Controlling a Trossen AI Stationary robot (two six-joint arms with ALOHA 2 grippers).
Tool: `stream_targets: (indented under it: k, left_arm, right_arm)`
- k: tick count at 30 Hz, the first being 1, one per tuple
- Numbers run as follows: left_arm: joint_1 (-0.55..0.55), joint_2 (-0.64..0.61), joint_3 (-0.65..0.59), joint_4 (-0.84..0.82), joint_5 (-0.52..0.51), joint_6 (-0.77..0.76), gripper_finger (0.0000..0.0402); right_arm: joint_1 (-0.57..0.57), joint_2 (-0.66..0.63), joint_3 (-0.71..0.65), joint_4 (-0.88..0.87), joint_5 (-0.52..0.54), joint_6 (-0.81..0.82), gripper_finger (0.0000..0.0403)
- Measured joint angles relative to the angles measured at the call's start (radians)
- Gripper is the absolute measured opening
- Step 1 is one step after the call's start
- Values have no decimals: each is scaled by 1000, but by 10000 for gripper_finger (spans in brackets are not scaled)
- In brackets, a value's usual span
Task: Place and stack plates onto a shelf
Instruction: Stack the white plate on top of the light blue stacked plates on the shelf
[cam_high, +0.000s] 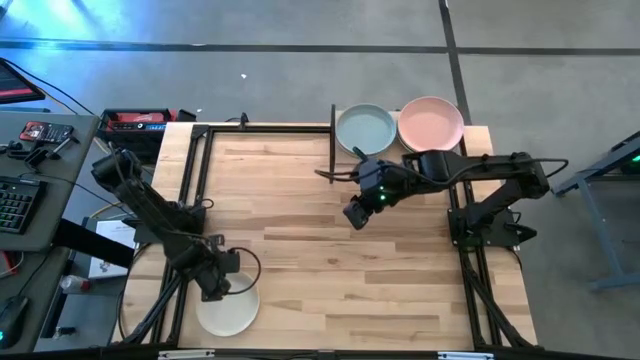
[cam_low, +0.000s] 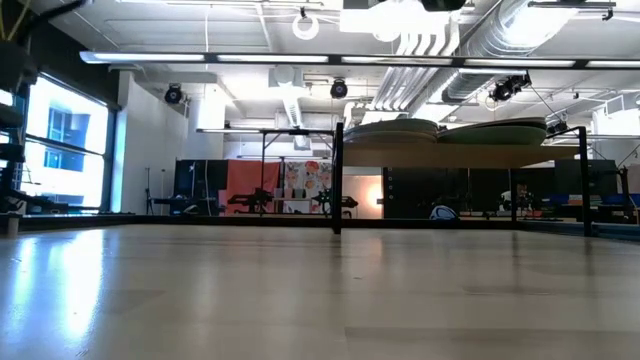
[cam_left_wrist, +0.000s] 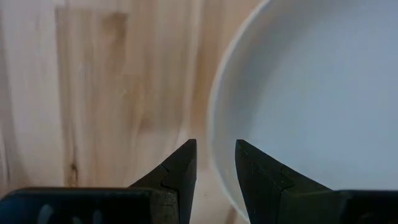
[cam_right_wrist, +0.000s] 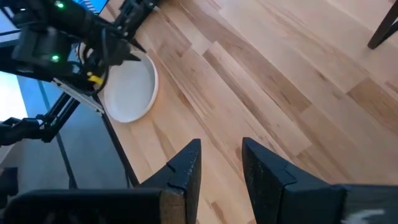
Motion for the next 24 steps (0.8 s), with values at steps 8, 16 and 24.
stream_targets:
  k: [8, 16, 24]
  left_arm:
    - [0, 0, -58, 64, 7, -57, 101]
    - [0, 0, -99, 99, 9, -104, 101]
    - [23, 0, -99, 108, 48, -76, 43]
  right_arm:
    - [-1, 0, 0, 0, 1, -2, 94]
    - [-1, 0, 0, 1, 0, -13, 94]
    - [-3, 0, 0, 1, 0, -24, 94]
